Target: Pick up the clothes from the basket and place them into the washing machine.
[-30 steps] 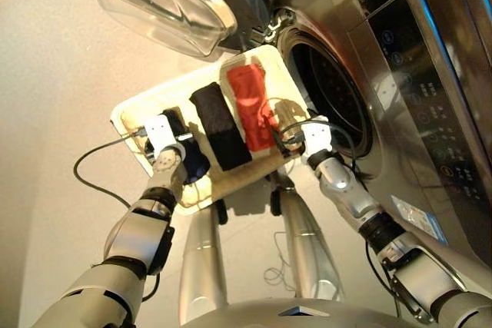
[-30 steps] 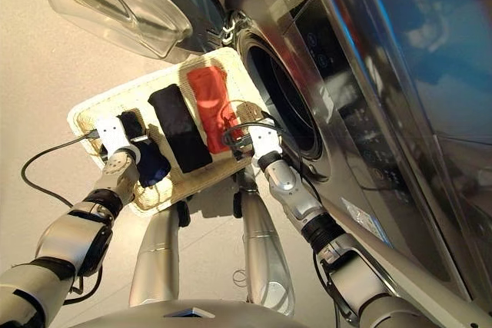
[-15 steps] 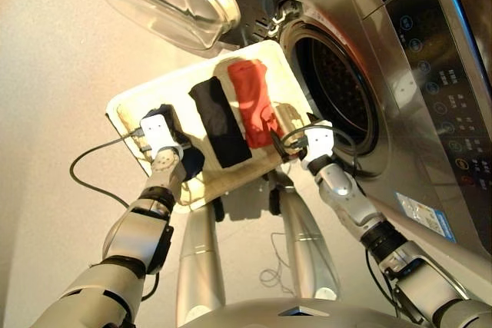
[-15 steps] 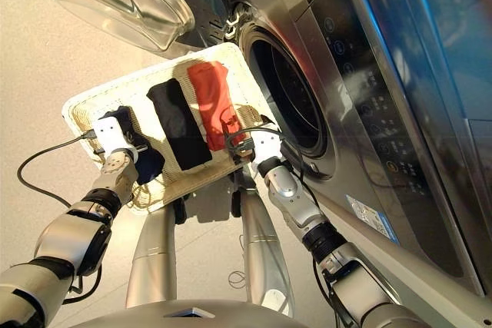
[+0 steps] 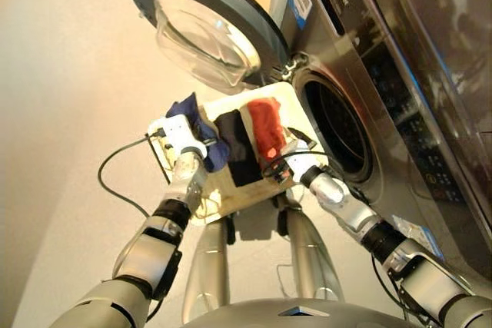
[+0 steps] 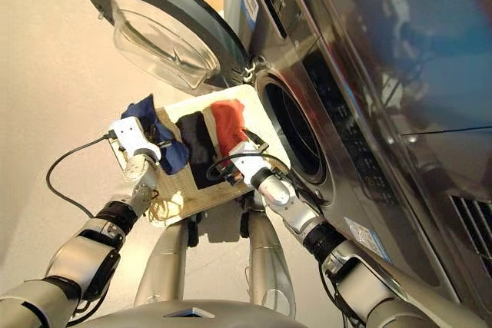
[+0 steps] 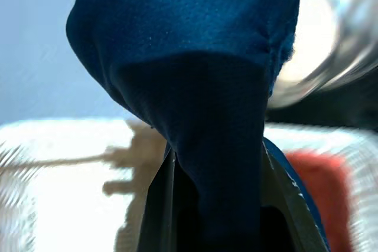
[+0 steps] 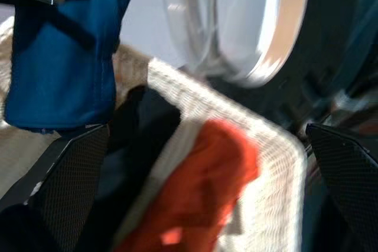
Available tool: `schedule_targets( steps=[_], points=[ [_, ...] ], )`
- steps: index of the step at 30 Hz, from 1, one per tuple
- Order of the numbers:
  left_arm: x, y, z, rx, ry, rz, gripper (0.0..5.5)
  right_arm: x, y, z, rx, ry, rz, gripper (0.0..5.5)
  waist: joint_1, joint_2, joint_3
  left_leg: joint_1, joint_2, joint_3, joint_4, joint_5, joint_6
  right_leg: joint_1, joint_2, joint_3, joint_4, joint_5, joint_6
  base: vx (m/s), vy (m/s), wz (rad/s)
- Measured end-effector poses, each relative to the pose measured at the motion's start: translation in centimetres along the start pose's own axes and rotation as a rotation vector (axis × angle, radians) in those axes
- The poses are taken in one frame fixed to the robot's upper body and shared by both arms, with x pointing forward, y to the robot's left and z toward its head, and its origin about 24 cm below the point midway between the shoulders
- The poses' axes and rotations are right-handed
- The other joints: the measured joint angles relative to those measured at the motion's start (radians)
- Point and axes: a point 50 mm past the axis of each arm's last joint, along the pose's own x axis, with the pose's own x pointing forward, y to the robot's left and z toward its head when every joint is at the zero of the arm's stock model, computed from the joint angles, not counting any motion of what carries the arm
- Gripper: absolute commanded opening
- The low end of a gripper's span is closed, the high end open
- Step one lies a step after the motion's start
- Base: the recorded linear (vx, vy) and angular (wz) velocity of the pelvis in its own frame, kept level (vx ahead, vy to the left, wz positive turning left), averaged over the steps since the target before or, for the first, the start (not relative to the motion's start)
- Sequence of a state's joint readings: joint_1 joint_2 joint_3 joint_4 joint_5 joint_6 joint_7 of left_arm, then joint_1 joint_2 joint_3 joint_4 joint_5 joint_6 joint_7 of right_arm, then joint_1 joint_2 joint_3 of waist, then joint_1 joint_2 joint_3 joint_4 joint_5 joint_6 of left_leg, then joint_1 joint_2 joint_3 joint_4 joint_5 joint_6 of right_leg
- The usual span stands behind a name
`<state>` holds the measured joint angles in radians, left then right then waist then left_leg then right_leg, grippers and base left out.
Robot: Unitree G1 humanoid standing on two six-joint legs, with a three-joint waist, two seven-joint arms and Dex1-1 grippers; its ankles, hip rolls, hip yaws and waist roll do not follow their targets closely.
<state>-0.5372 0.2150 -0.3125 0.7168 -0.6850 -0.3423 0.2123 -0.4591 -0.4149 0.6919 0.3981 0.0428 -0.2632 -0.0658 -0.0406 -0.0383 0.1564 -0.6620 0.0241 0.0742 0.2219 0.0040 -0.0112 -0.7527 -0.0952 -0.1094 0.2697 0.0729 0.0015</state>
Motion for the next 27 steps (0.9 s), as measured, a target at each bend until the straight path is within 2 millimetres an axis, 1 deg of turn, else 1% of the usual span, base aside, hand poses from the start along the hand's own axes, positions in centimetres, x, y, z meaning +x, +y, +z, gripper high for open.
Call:
schedule_targets(
  steps=[1, 3, 7, 8, 19, 24, 27],
  points=[
    [-0.1, -0.4, 0.2, -0.008, -0.010, -0.016, 0.00, 0.1, -0.1, 0.1, -0.014, -0.003, 0.003, 5.50, 0.003, 0.002, 0.002, 0.017, -0.001, -0.001, -0.018, 0.007, -0.001, 0.013, 0.000, -0.001, -0.009, 0.001, -0.001, 0.000, 0.000, 0.000],
    [-0.2, -1.4, 0.3, -0.014, -0.020, -0.057, 0.00, 0.5, -0.2, 0.5, -0.034, -0.019, 0.009, 5.50, 0.015, 0.015, 0.012, 0.056, -0.001, -0.005, -0.037, 0.011, -0.001, 0.050, 0.001, -0.003, -0.020, 0.000, 0.000, 0.000, 0.000, 0.000],
    [-0.3, -2.5, 1.2, -0.039, -0.061, -0.106, 0.00, 1.3, -0.4, 1.6, -0.055, -0.058, 0.026, 5.50, 0.018, 0.038, 0.026, 0.078, -0.005, -0.011, -0.053, 0.016, 0.001, 0.068, -0.001, -0.006, -0.025, -0.004, 0.004, -0.013, -0.004, 0.008],
    [-0.4, -2.7, 1.3, -0.044, -0.065, -0.114, 0.00, 1.5, -0.3, 1.8, -0.059, -0.066, 0.036, 5.50, 0.018, 0.041, 0.029, 0.080, -0.006, -0.011, -0.057, 0.018, 0.001, 0.068, 0.003, -0.005, -0.025, -0.003, 0.004, 0.000, 0.000, 0.000],
    [-0.9, -4.4, 1.6, -0.108, -0.071, -0.180, 0.00, 1.9, 1.4, 2.4, -0.041, -0.088, 0.118, 5.50, 0.018, 0.053, 0.052, 0.082, -0.007, -0.011, -0.062, 0.020, 0.002, 0.066, 0.005, 0.000, -0.025, -0.003, 0.004, 0.000, 0.000, 0.000],
    [-1.3, -5.3, 2.5, -0.179, -0.098, -0.218, 0.00, 2.0, 1.7, 2.5, -0.039, -0.081, 0.123, 5.50, 0.019, 0.054, 0.053, 0.081, -0.007, -0.009, -0.063, 0.020, 0.002, 0.063, 0.005, 0.002, -0.025, -0.003, 0.004, 0.000, 0.000, 0.000],
    [-1.6, -5.8, 3.1, -0.217, -0.121, -0.250, 0.00, 2.2, 1.5, 2.7, -0.047, -0.088, 0.113, 5.50, 0.020, 0.061, 0.057, 0.075, -0.007, -0.009, -0.063, 0.020, 0.002, 0.059, 0.005, 0.002, -0.024, -0.003, 0.004, 0.000, 0.000, 0.000]
  ],
)
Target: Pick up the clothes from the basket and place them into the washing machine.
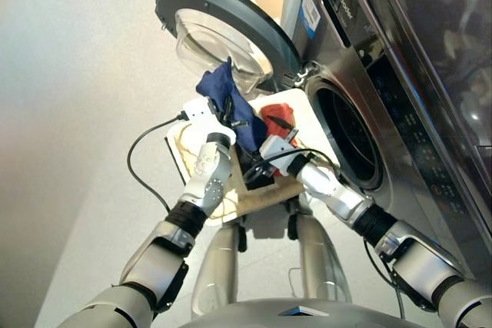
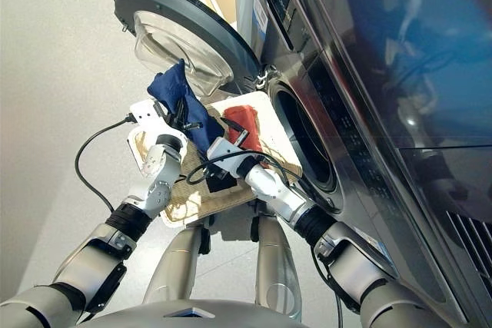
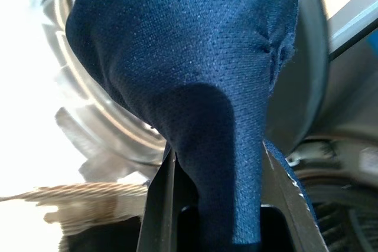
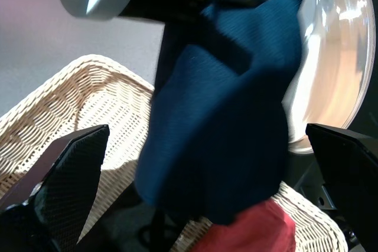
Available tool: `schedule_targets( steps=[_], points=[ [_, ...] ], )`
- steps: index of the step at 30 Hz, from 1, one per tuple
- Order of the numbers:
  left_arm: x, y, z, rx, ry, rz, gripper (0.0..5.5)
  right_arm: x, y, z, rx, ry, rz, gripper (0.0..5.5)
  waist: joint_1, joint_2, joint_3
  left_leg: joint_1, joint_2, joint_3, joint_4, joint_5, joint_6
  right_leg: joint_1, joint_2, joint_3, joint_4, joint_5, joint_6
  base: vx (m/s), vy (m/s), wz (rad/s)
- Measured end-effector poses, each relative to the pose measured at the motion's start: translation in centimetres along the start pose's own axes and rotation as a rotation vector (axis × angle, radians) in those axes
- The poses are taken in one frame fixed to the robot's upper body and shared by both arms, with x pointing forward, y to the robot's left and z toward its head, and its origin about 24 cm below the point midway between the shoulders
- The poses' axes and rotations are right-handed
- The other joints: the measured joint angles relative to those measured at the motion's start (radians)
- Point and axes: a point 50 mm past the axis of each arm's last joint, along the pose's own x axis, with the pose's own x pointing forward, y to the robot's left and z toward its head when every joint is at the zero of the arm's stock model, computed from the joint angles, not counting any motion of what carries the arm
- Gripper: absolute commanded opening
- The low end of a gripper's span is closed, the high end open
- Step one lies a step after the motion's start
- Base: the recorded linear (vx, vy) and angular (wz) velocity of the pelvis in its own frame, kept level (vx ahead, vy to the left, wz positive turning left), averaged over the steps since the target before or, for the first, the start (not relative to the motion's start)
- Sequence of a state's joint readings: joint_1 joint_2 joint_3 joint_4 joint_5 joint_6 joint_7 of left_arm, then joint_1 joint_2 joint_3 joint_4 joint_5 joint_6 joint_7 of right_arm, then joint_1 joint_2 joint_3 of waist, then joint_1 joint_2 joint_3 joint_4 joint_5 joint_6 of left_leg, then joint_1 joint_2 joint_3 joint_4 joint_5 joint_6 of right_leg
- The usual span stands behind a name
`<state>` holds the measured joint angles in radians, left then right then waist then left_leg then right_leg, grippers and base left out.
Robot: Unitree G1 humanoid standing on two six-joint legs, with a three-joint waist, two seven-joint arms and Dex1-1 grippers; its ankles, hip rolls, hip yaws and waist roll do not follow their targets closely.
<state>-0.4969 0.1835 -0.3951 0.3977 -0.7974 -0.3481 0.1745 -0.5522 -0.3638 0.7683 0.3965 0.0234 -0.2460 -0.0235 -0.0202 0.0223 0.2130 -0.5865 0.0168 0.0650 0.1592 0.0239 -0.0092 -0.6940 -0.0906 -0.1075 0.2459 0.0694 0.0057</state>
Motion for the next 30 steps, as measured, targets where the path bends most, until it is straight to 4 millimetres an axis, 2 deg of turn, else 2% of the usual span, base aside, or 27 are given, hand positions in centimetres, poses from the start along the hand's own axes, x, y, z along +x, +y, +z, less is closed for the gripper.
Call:
schedule_targets(
  steps=[3, 4, 5, 6, 7, 17, 18, 19, 20, 21, 27, 30],
  points=[
    [-0.1, -0.5, 0.3, -0.037, -0.011, -0.025, 0.00, 0.3, -0.5, 0.4, -0.016, -0.014, -0.022, 5.50, 0.001, 0.014, 0.009, -0.003, 0.000, -0.001, 0.000, 0.000, 0.000, -0.002, 0.000, 0.000, 0.000, 0.000, 0.000, 0.000, 0.000, 0.000],
    [-0.2, -0.6, 0.3, -0.046, -0.014, -0.031, 0.00, 0.5, -0.7, 0.6, -0.026, -0.020, -0.028, 4.66, 0.002, 0.017, 0.011, -0.004, 0.000, -0.001, -0.001, 0.000, 0.000, -0.004, 0.000, 0.000, 0.001, 0.000, 0.000, 0.000, 0.000, 0.000],
    [-0.3, -0.7, 0.4, -0.062, -0.015, -0.033, 0.00, 0.5, -0.8, 0.7, -0.028, -0.023, -0.032, 2.39, 0.002, 0.018, 0.011, -0.005, 0.000, -0.003, -0.001, 0.000, 0.000, -0.006, 0.001, 0.000, 0.002, -0.001, 0.000, 0.000, 0.000, 0.000],
    [-0.3, -0.8, 0.4, -0.068, -0.014, -0.037, 0.00, 0.6, -0.9, 0.7, -0.029, -0.023, -0.040, 0.65, 0.002, 0.018, 0.011, -0.004, 0.000, -0.005, -0.001, 0.000, 0.000, -0.006, 0.000, 0.000, 0.005, -0.004, 0.000, 0.000, 0.000, 0.000],
    [-0.4, -0.9, 0.3, -0.066, -0.009, -0.049, 0.00, 0.5, -1.0, 0.7, -0.030, -0.023, -0.048, 0.00, 0.002, 0.018, 0.011, -0.004, -0.001, -0.007, -0.001, 0.000, 0.000, -0.007, 0.000, 0.000, 0.011, -0.008, 0.000, 0.000, 0.000, 0.000],
    [-0.8, -1.3, 0.4, -0.097, -0.014, -0.084, 0.00, 0.1, -1.6, 1.0, -0.046, -0.040, -0.072, 0.00, 0.008, 0.018, 0.011, -0.005, -0.003, -0.009, 0.001, 0.000, 0.000, -0.013, -0.005, 0.000, 0.027, -0.017, 0.000, 0.000, 0.000, 0.000],
    [-0.9, -1.4, 0.5, -0.101, -0.018, -0.088, 0.88, 0.0, -1.7, 1.0, -0.043, -0.043, -0.078, 0.00, 0.007, 0.018, 0.011, -0.006, -0.004, -0.009, 0.001, 0.000, 0.000, -0.017, -0.005, 0.001, 0.033, -0.020, 0.000, 0.000, 0.000, 0.000],
    [-0.9, -1.5, 0.6, -0.105, -0.020, -0.091, 4.72, 0.0, -1.7, 1.1, -0.039, -0.045, -0.083, 0.00, 0.008, 0.018, 0.011, -0.007, -0.004, -0.009, 0.001, 0.000, 0.000, -0.019, -0.005, 0.001, 0.035, -0.021, 0.000, 0.000, 0.000, 0.000],
    [-0.9, -1.5, 0.6, -0.105, -0.021, -0.091, 4.72, -0.2, -2.1, 0.9, -0.041, -0.040, -0.093, 0.00, 0.008, 0.018, 0.011, -0.008, -0.004, -0.009, 0.001, 0.000, 0.000, -0.021, -0.005, 0.001, 0.036, -0.021, -0.001, 0.000, 0.000, 0.000],
    [-0.9, -1.5, 0.6, -0.105, -0.022, -0.091, 5.50, -0.2, -2.3, 0.9, -0.036, -0.038, -0.106, 0.00, 0.008, 0.018, 0.011, -0.010, -0.004, -0.009, 0.001, 0.000, 0.000, -0.023, -0.005, 0.001, 0.037, -0.022, -0.001, 0.000, 0.000, 0.000],
    [-1.1, -1.0, 0.4, -0.111, -0.014, -0.091, 5.50, -1.8, -3.3, -0.9, -0.010, 0.032, -0.190, 0.00, 0.008, 0.018, 0.010, -0.014, -0.005, -0.009, 0.002, 0.000, 0.000, -0.027, -0.006, 0.001, 0.040, -0.023, 0.000, 0.000, 0.000, 0.000],
    [-1.1, 0.2, 0.8, -0.124, -0.035, -0.035, 5.50, -2.6, -2.9, -2.1, 0.017, 0.085, -0.225, 0.00, 0.004, 0.018, 0.010, -0.013, -0.005, -0.009, 0.003, 0.000, 0.000, -0.027, -0.006, 0.002, 0.044, -0.024, 0.000, 0.000, 0.000, 0.000]
  ],
)
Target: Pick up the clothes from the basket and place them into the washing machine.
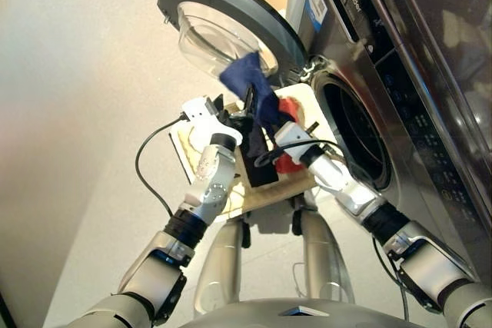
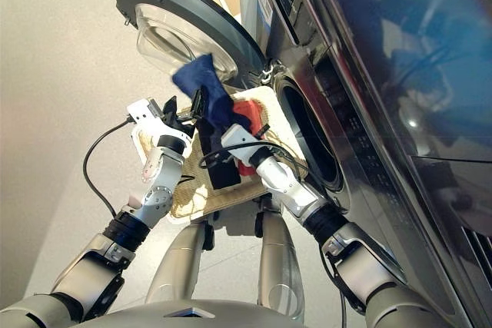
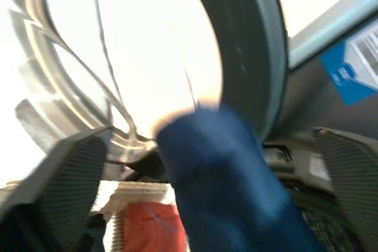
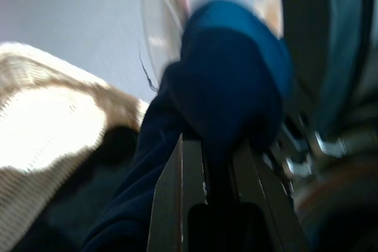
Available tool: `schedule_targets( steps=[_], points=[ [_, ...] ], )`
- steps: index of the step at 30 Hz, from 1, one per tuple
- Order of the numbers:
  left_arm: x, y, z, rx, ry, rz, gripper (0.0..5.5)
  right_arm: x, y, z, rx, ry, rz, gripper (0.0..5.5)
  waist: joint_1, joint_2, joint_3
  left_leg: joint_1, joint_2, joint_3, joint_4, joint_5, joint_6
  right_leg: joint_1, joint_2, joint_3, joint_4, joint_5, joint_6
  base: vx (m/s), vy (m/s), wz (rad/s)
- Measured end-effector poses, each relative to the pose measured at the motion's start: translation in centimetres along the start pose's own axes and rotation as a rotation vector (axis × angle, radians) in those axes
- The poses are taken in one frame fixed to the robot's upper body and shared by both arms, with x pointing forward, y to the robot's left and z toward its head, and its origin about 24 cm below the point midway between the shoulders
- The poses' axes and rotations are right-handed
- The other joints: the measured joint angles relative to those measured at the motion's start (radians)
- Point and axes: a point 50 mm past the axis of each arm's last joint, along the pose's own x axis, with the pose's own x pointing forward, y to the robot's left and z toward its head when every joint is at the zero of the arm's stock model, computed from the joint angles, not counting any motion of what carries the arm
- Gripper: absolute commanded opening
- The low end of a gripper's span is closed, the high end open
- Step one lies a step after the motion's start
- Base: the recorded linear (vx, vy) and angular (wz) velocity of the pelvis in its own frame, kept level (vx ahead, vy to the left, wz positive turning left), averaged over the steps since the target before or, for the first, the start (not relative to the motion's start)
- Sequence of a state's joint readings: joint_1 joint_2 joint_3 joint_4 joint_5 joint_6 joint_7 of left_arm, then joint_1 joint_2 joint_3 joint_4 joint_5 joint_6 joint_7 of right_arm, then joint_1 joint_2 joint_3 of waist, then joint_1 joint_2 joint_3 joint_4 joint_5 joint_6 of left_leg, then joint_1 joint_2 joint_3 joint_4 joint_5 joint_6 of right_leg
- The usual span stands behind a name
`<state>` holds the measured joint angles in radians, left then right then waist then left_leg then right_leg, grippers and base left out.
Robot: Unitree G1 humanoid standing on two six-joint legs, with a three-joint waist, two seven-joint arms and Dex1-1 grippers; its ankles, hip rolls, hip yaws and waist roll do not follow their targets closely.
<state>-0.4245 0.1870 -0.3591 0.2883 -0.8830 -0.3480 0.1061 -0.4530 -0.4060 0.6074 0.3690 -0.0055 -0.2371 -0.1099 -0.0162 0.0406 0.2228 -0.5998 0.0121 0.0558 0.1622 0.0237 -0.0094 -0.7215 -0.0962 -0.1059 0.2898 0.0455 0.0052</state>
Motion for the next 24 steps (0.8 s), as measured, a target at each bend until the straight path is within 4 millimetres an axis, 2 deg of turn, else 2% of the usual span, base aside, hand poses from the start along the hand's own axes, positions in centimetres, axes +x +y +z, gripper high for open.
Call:
schedule_targets(
  steps=[4, 8, 11, 14, 19, 24],
  points=[
    [-0.2, 3.1, 0.5, 0.005, -0.025, 0.169, 5.50, -1.2, 0.7, -2.9, 0.083, 0.133, -0.055, 0.00, -0.005, 0.002, -0.003, 0.000, 0.000, 0.000, 0.004, -0.001, -0.001, -0.002, 0.000, 0.001, 0.007, -0.002, -0.001, 0.000, 0.000, 0.000],
    [-1.4, 6.5, -0.2, 0.031, 0.006, 0.345, 5.50, -2.8, 1.3, -5.6, 0.264, 0.272, -0.150, 0.00, -0.007, 0.003, -0.006, -0.007, 0.001, 0.001, 0.012, -0.002, -0.002, -0.007, 0.000, 0.002, 0.009, -0.002, -0.001, 0.000, 0.000, 0.000],
    [-2.4, 8.1, -1.0, 0.048, 0.041, 0.429, 5.50, -3.3, 1.3, -6.4, 0.378, 0.317, -0.235, 0.00, -0.007, 0.004, -0.011, -0.022, 0.000, 0.001, 0.018, -0.003, -0.002, -0.020, 0.000, 0.002, 0.012, -0.002, -0.002, 0.000, 0.000, 0.000],
    [-3.4, 9.3, -1.9, 0.066, 0.082, 0.487, 5.50, -3.3, 0.4, -6.6, 0.413, 0.323, -0.321, 0.00, -0.008, 0.006, -0.013, -0.037, 0.000, 0.001, 0.025, -0.003, -0.003, -0.033, 0.000, 0.003, 0.016, -0.001, -0.003, 0.000, 0.000, 0.000],
    [-4.6, 10.4, -2.8, 0.108, 0.129, 0.548, 5.50, -3.7, -2.1, -7.1, 0.410, 0.333, -0.522, 0.00, -0.006, 0.007, -0.013, -0.054, -0.001, 0.001, 0.035, -0.004, -0.004, -0.050, -0.001, 0.004, 0.025, 0.000, -0.004, 0.000, 0.000, 0.000],
    [-5.4, 10.8, -3.2, 0.134, 0.149, 0.568, 5.50, -3.7, -4.1, -7.5, 0.232, 0.363, -0.638, 0.00, -0.002, 0.008, -0.014, -0.079, 0.000, 0.002, 0.041, -0.004, -0.004, -0.074, -0.001, 0.004, 0.026, 0.000, -0.003, 0.000, 0.000, 0.000]
  ],
)
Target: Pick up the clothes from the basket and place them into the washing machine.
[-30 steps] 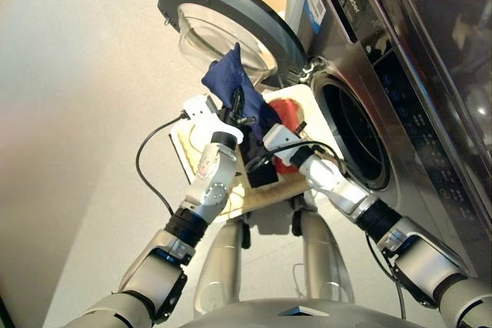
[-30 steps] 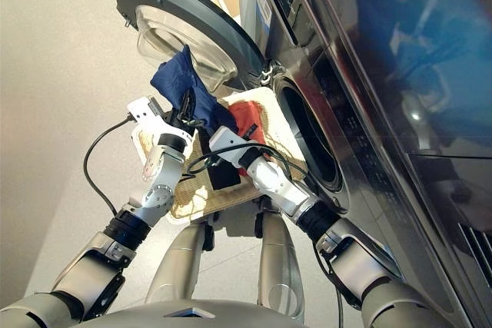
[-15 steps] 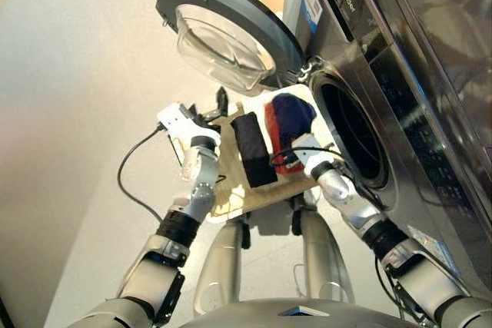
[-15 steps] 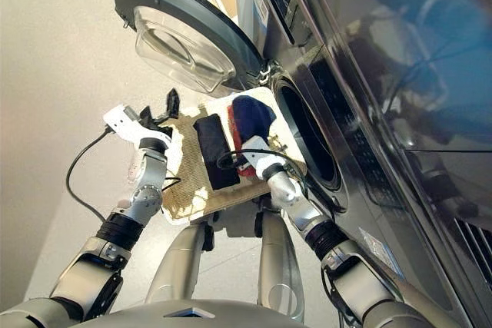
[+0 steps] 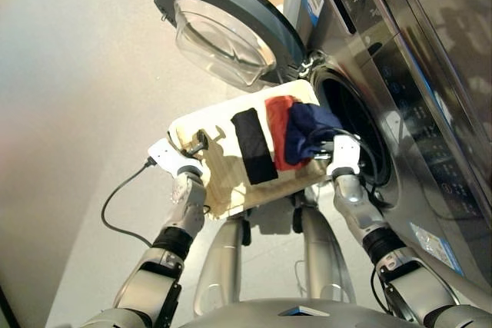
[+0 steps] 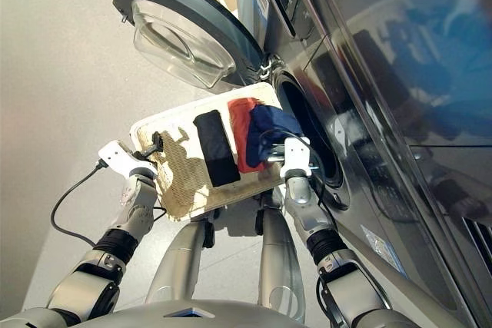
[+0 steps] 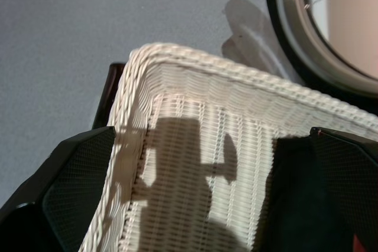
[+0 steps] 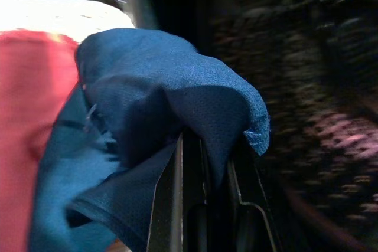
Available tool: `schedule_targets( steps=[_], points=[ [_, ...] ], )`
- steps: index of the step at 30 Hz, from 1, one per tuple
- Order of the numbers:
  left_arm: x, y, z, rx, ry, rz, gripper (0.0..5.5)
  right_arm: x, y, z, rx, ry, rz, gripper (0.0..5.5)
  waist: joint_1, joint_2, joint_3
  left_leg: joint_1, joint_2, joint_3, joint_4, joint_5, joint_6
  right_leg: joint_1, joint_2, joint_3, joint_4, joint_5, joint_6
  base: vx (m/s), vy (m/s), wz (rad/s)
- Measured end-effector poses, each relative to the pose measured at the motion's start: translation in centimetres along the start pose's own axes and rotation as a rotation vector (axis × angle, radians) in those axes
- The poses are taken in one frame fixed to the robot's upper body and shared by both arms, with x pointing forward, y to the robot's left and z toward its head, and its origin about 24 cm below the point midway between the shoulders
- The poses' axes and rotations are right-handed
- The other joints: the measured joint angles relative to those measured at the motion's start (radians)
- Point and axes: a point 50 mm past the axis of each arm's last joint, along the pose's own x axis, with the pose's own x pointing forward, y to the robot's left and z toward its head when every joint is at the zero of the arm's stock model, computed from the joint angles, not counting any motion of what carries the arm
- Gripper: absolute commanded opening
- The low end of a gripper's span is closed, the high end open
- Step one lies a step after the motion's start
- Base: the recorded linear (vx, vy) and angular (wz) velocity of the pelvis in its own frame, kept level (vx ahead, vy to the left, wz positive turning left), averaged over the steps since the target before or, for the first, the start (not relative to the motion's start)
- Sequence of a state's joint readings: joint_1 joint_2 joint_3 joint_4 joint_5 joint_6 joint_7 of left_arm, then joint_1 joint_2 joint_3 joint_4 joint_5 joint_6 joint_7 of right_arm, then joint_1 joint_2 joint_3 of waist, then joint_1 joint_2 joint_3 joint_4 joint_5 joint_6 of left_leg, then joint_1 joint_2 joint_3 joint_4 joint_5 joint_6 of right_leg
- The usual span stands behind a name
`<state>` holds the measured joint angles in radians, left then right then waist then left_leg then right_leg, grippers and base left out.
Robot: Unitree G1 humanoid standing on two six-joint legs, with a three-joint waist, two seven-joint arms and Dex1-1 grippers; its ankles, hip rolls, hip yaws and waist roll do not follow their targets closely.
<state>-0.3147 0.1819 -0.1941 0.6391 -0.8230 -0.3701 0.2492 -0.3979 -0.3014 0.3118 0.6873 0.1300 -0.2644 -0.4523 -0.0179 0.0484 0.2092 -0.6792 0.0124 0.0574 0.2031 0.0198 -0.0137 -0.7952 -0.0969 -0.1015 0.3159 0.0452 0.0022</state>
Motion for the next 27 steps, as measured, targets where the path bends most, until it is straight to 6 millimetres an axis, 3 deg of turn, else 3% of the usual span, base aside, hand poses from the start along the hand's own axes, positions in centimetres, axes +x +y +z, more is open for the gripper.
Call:
schedule_targets(
  steps=[4, 7, 12, 15, 19, 23, 27],
  points=[
    [0.3, -0.4, 0.4, 0.006, -0.015, -0.002, 5.50, 1.6, -1.1, 1.1, -0.119, -0.040, -0.102, 0.00, 0.017, 0.002, -0.001, -0.036, 0.002, 0.000, 0.004, 0.003, -0.003, -0.036, -0.003, 0.000, 0.004, 0.004, -0.006, 0.000, 0.000, 0.000],
    [0.4, -0.6, 0.8, 0.019, -0.033, 0.003, 5.50, 3.5, -2.8, 3.1, -0.146, -0.084, -0.230, 0.00, 0.033, 0.013, 0.000, -0.069, 0.001, -0.005, 0.007, 0.006, -0.004, -0.066, -0.007, -0.004, 0.008, 0.005, -0.007, 0.000, 0.000, 0.000],
    [0.8, -1.0, 1.4, 0.021, -0.057, -0.011, 5.50, 6.4, -6.2, 5.4, -0.292, -0.093, -0.363, 0.00, 0.062, 0.039, 0.010, -0.122, -0.010, -0.016, 0.017, 0.013, -0.001, -0.123, -0.018, -0.006, 0.036, 0.002, -0.004, 0.000, 0.000, 0.000],
    [1.2, -1.5, 2.2, 0.019, -0.084, -0.028, 5.50, 8.6, -9.6, 8.1, -0.356, -0.066, -0.467, 0.00, 0.088, 0.062, 0.022, -0.187, -0.019, -0.020, 0.043, 0.015, 0.002, -0.185, -0.028, -0.006, 0.065, 0.000, -0.003, -0.009, -0.004, 0.060],
    [1.7, -2.0, 3.1, 0.023, -0.110, -0.045, 5.50, 10.0, -12.0, 11.7, -0.293, -0.066, -0.552, 0.00, 0.105, 0.080, 0.052, -0.267, -0.031, -0.033, 0.097, 0.014, 0.001, -0.262, -0.035, -0.001, 0.130, -0.019, -0.001, -0.014, -0.012, 0.240],
    [2.0, -2.5, 3.7, 0.029, -0.126, -0.060, 5.50, 10.6, -14.6, 14.3, -0.235, -0.044, -0.632, 0.00, 0.106, 0.079, 0.066, -0.389, -0.033, -0.033, 0.227, -0.026, 0.004, -0.365, -0.038, 0.025, 0.240, -0.058, 0.004, 0.008, -0.014, 0.176],
    [2.0, -2.6, 4.1, 0.036, -0.139, -0.057, 5.50, 10.4, -17.7, 17.2, -0.043, -0.081, -0.760, 0.00, 0.105, 0.075, 0.075, -0.501, -0.033, -0.025, 0.347, -0.065, 0.012, -0.464, -0.035, 0.049, 0.326, -0.075, 0.008, 0.000, 0.000, 0.000]
  ],
)
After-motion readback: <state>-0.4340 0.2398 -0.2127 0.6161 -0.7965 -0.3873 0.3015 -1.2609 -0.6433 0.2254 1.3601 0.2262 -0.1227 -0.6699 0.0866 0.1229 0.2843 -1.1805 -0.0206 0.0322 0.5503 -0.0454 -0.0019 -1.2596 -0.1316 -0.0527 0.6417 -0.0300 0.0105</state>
